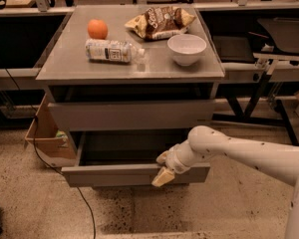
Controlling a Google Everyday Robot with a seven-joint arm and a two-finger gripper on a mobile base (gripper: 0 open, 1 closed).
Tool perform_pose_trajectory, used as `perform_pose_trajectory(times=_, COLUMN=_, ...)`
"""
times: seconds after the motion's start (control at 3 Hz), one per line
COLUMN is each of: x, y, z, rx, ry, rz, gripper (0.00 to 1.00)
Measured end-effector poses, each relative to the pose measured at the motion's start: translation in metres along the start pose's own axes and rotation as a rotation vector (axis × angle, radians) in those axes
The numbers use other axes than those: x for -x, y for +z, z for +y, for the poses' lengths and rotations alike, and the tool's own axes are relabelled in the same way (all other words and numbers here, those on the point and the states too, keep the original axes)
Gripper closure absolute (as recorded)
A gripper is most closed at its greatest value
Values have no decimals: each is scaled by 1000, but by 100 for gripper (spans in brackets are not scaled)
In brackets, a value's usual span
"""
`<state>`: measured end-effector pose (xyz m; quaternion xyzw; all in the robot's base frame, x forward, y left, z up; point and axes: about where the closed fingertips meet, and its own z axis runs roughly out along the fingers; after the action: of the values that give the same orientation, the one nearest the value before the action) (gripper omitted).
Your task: Open middle drawer
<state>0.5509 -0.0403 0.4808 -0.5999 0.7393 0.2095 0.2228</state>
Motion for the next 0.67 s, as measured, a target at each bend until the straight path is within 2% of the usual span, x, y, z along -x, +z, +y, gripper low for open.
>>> perform_pose_trajectory(times=0.67, x=12, y=-39, z=-51, rx=-141, ry=-18, rz=-30, gripper=86)
